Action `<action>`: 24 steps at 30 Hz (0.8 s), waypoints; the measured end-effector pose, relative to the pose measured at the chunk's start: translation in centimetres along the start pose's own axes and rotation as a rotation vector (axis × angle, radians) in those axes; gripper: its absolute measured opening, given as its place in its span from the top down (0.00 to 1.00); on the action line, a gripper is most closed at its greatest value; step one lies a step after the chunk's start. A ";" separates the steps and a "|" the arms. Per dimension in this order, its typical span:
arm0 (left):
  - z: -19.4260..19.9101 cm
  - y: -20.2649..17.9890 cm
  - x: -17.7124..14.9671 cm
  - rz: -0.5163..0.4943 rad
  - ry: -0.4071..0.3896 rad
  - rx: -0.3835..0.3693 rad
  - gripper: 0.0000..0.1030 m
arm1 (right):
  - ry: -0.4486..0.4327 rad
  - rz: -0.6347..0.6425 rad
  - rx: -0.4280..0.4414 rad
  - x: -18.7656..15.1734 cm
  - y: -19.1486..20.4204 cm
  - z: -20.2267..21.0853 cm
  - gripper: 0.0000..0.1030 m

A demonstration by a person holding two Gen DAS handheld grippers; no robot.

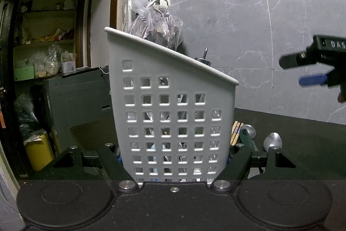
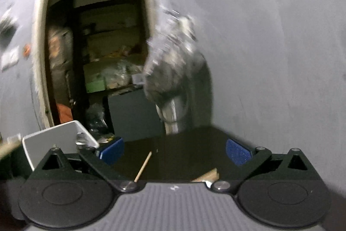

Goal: Organize utensils
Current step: 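Move the right gripper back over the remaining utensils, then lower the right gripper onto the silver spoon and close on it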

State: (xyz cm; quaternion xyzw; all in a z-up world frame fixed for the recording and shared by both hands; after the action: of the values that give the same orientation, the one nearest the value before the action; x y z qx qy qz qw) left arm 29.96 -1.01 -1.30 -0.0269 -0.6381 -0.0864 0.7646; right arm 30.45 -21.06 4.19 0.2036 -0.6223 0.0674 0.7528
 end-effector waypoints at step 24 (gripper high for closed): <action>0.2 0.1 -0.1 -0.010 0.001 0.004 0.26 | 0.280 -0.329 0.082 -7.5 -5.1 -4.3 0.00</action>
State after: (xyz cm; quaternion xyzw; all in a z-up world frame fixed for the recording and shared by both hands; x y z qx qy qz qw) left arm 29.80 -0.85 -1.37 -0.0220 -0.6380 -0.0889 0.7645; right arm 34.52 -22.87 -4.79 0.3214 -0.4669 -0.0036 0.8239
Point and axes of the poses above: each gripper's, at about its wrist camera, not at the fingertips, and z roughly against the way its jaws point, y to its left, x to its top, the point moved 8 cm from there along -z, roughly the way its jaws point, and after that the axes turned 5 degrees about x, right-handed, at the moved point
